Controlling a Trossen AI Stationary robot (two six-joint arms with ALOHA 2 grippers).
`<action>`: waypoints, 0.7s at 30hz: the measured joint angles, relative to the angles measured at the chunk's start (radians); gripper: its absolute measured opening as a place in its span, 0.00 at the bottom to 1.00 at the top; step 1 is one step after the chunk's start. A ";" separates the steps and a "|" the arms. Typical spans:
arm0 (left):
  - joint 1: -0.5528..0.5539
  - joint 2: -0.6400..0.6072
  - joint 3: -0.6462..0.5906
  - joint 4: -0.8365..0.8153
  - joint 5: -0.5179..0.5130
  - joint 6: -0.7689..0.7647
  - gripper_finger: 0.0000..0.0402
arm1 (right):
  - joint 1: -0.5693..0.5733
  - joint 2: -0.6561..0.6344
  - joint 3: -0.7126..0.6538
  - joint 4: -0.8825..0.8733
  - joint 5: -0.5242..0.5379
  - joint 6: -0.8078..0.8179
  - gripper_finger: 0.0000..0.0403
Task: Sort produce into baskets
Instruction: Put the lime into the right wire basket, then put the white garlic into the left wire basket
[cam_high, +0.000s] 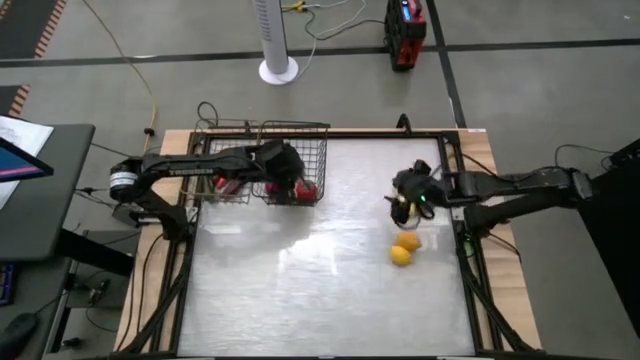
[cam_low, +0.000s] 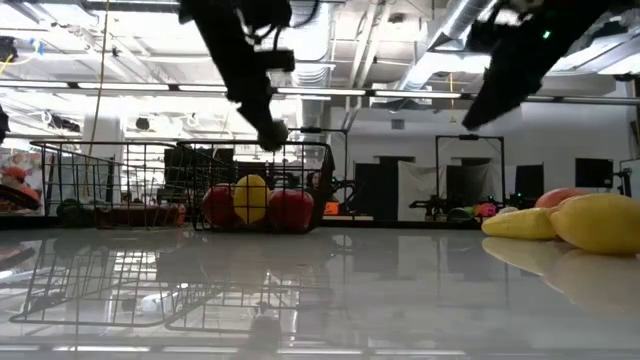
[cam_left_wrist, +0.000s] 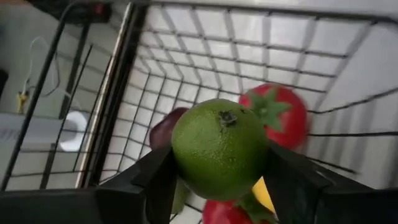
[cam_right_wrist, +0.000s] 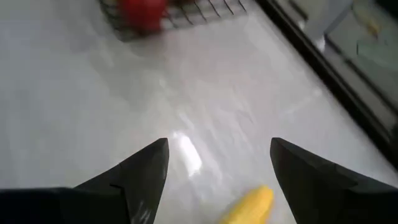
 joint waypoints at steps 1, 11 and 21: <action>0.014 0.002 -0.018 0.020 -0.007 -0.004 0.49 | -0.039 0.010 0.000 -0.003 -0.028 0.000 0.77; 0.066 0.005 -0.048 0.104 -0.012 -0.011 0.75 | -0.368 0.218 0.000 -0.039 -0.163 -0.075 0.77; 0.038 0.003 -0.038 0.112 -0.055 0.018 0.85 | -0.688 0.308 0.000 -0.003 -0.139 -0.113 0.77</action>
